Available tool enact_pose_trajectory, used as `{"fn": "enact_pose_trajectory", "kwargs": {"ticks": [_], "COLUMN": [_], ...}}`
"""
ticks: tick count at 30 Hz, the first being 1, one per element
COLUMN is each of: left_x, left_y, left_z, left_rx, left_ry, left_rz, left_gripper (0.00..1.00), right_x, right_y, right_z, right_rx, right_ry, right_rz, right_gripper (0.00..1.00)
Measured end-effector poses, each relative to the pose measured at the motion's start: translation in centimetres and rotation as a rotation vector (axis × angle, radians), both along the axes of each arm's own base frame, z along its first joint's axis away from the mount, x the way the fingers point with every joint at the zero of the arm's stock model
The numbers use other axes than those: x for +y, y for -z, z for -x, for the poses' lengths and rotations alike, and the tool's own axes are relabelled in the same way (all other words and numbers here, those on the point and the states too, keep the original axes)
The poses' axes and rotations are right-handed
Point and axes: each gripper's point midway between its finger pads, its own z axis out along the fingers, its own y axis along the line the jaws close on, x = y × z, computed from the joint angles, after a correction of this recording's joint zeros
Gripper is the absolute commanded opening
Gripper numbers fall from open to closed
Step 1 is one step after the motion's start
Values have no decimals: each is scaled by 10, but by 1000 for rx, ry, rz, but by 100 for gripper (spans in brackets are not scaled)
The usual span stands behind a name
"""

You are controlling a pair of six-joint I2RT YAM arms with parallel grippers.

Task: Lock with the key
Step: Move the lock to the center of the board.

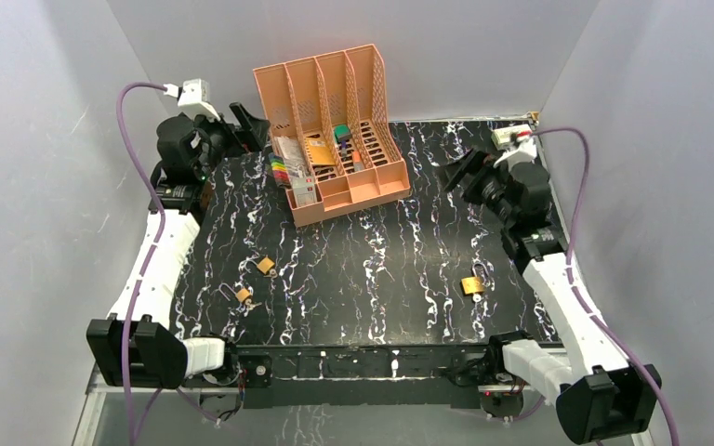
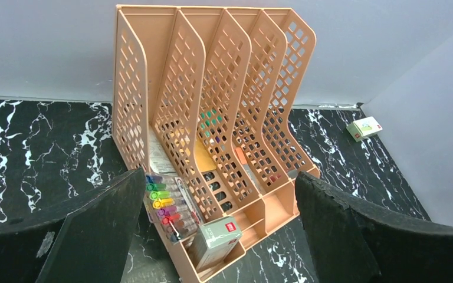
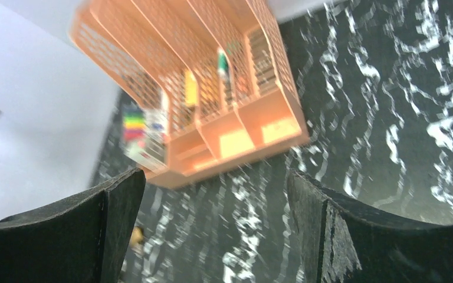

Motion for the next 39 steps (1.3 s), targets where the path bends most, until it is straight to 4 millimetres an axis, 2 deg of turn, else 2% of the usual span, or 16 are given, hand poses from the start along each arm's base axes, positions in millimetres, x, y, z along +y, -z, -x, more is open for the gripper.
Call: {"fn": "enact_pose_trajectory", "kwargs": {"ticks": [4, 5, 7, 10, 13, 15, 18, 21, 25, 29, 31, 33, 34, 37, 39], "left_x": [-1, -1, -2, -3, -3, -3, -2, 0, 3, 5, 5, 4, 4, 3, 3], "left_y": [2, 3, 7, 12, 16, 18, 19, 19, 19, 28, 32, 35, 36, 38, 40], "left_z": [9, 12, 17, 21, 23, 24, 30, 41, 50, 53, 53, 54, 55, 56, 56], "left_rx": [2, 6, 16, 33, 47, 57, 69, 76, 85, 119, 137, 153, 156, 170, 179], "left_ry": [6, 7, 8, 6, 4, 4, 1, -6, -16, -20, -19, -19, -18, -18, -16], "left_rz": [3, 9, 23, 50, 65, 66, 63, 51, 29, 17, 17, 22, 23, 31, 34], "left_gripper": [98, 98, 98, 98, 98, 98, 98, 98, 98, 98, 98, 98, 98, 98, 98], "right_x": [0, 0, 2, 7, 15, 19, 22, 17, 10, 2, -4, -10, -12, -19, -28], "right_y": [-82, -98, -118, -127, -129, -121, -98, -95, -106, -138, -144, -134, -123, -61, -6], "right_z": [-2, 0, 3, -2, -18, -23, -16, -8, 2, 2, 6, 12, 16, 32, 47], "right_rx": [-65, -75, -58, 48, 172, 246, 365, 394, 383, 320, 283, 266, 256, 248, 307], "right_ry": [57, 71, 84, 105, 126, 134, 158, 187, 212, 232, 247, 258, 249, 206, 209], "right_rz": [-169, -225, -328, -422, -464, -478, -491, -494, -465, -418, -390, -346, -303, -151, -52], "right_gripper": [98, 98, 99, 98, 99, 99, 99, 99, 99, 99, 98, 99, 99, 99, 99]}}
